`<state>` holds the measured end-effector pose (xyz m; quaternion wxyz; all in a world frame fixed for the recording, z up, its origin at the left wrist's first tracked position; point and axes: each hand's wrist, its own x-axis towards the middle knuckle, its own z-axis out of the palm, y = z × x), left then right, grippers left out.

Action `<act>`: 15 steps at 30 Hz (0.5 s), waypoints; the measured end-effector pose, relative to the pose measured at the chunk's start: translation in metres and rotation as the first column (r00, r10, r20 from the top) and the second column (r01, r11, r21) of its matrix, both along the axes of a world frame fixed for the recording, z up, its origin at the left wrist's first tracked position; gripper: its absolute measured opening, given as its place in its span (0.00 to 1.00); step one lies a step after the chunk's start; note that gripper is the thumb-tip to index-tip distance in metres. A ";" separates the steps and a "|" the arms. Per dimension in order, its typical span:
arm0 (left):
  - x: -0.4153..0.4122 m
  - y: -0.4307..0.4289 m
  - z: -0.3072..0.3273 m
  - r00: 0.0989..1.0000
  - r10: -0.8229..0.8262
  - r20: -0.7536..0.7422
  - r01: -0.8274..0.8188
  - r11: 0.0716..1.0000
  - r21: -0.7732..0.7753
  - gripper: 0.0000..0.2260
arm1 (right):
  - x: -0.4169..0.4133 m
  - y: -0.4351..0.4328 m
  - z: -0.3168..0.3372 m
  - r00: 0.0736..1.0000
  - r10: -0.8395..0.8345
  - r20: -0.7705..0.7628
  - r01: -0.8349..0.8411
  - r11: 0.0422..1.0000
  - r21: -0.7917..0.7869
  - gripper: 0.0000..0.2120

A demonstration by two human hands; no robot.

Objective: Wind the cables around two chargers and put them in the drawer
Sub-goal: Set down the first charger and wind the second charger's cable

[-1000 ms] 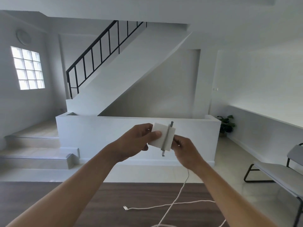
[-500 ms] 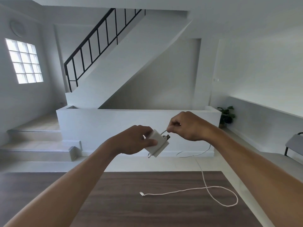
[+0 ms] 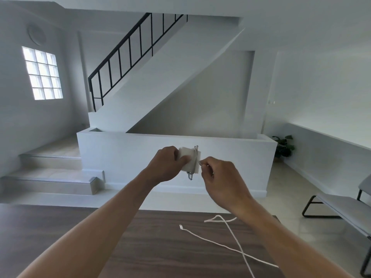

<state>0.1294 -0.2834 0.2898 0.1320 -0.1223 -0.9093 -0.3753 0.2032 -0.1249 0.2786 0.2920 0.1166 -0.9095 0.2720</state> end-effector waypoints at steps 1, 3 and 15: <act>0.000 0.000 0.001 0.999 0.001 0.035 -0.003 0.998 0.065 0.19 | 0.002 -0.002 -0.007 1.000 0.008 -0.004 -0.008 1.000 -0.026 0.11; 0.002 0.000 0.003 0.993 -0.031 0.114 0.005 0.975 0.221 0.20 | 0.005 -0.007 -0.022 0.999 0.042 0.018 -0.040 0.992 -0.116 0.10; 0.023 -0.002 0.008 0.896 -0.409 0.174 0.282 0.825 0.491 0.15 | -0.013 -0.002 -0.060 0.978 0.121 0.169 -0.032 0.892 -0.452 0.13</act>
